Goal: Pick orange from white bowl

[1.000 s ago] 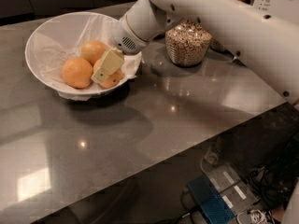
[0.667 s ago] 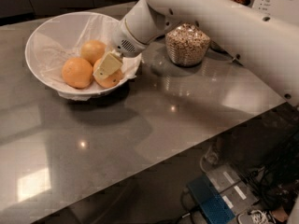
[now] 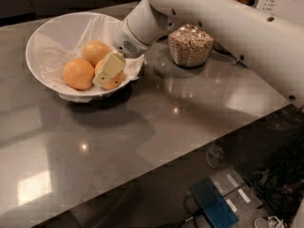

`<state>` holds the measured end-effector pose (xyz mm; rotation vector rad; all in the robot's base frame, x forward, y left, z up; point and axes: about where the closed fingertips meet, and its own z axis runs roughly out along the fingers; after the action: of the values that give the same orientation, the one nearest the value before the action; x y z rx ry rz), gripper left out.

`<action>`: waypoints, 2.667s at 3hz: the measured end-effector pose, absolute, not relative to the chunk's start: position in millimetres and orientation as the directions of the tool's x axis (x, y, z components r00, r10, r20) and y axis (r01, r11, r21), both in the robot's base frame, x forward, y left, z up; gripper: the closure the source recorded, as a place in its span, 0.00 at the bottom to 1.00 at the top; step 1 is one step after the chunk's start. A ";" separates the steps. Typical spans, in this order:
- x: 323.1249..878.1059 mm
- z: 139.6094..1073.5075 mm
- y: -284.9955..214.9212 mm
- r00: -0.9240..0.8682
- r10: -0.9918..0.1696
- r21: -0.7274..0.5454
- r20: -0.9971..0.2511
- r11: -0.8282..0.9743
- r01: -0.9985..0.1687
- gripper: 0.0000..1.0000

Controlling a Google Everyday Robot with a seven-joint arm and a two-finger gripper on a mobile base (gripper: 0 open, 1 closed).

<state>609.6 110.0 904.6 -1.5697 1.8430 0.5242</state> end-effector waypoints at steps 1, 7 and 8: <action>609.6 902.8 110.5 -0.072 -0.713 -0.106 -0.698 0.202 -0.974 0.18; 611.9 856.4 123.6 -0.156 -0.780 -0.112 -0.606 0.278 -0.954 0.49; 612.0 856.6 123.6 -0.155 -0.780 -0.113 -0.607 0.278 -0.954 0.72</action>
Offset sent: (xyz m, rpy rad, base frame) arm 0.0047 -0.0005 -0.0211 -0.0244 0.0268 -0.0361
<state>612.0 123.6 856.6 -1.5523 1.9879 0.4017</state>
